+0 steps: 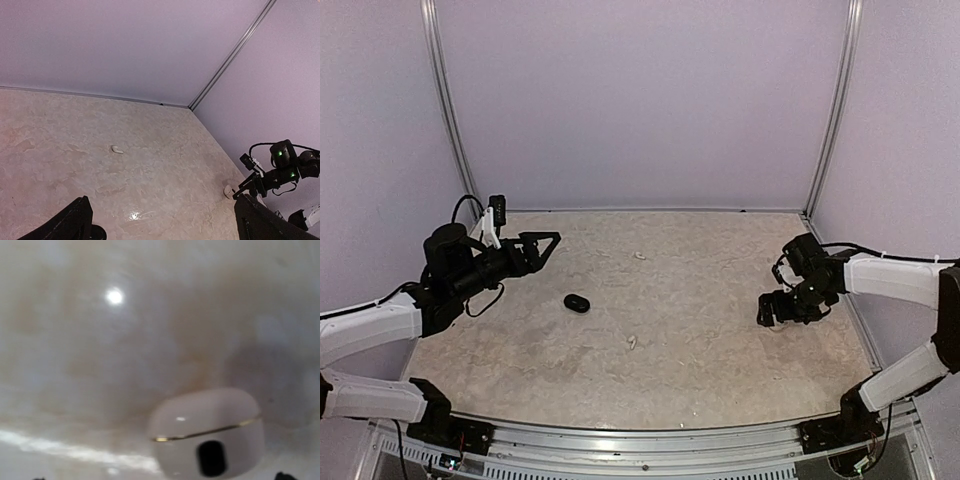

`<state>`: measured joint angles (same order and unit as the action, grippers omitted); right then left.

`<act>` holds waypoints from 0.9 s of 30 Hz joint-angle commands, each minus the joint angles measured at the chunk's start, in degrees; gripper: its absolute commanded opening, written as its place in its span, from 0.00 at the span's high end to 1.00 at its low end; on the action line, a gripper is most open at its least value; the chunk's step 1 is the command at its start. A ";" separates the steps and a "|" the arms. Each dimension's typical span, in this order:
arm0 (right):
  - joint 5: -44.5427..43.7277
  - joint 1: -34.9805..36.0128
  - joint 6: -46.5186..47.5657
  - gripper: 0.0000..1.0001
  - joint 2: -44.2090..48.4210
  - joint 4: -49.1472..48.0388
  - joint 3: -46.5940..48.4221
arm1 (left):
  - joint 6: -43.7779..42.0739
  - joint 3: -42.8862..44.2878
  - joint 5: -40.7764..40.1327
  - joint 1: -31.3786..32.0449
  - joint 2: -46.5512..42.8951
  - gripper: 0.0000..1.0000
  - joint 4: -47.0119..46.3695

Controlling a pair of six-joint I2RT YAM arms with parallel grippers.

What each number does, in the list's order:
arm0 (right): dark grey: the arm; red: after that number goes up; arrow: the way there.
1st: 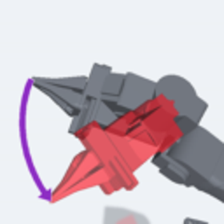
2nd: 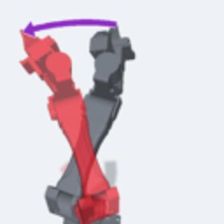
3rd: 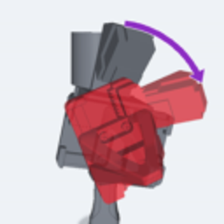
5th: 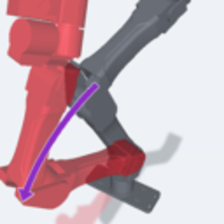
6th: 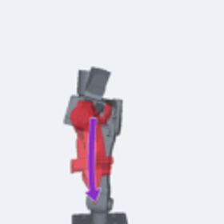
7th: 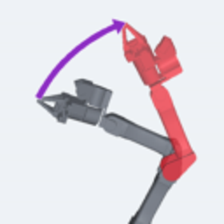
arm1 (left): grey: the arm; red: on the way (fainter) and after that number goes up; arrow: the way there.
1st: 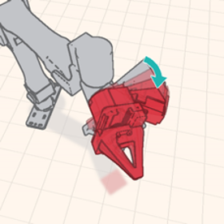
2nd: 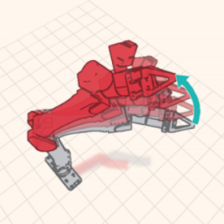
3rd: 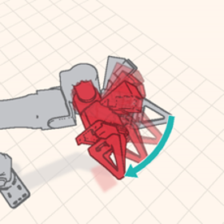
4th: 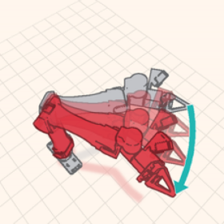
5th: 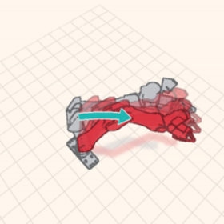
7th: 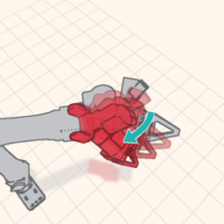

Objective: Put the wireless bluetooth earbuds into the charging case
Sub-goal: Move the charging case to the center of the board.

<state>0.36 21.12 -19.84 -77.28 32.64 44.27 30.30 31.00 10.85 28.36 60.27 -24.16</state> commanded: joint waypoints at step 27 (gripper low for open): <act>9.46 -2.91 6.26 0.25 -14.06 -1.25 4.40 | -1.21 0.37 2.74 -0.50 0.85 0.01 -2.55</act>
<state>8.97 17.12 -14.28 -90.11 30.63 48.10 29.71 30.98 12.93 28.14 60.73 -25.28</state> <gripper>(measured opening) 0.758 0.990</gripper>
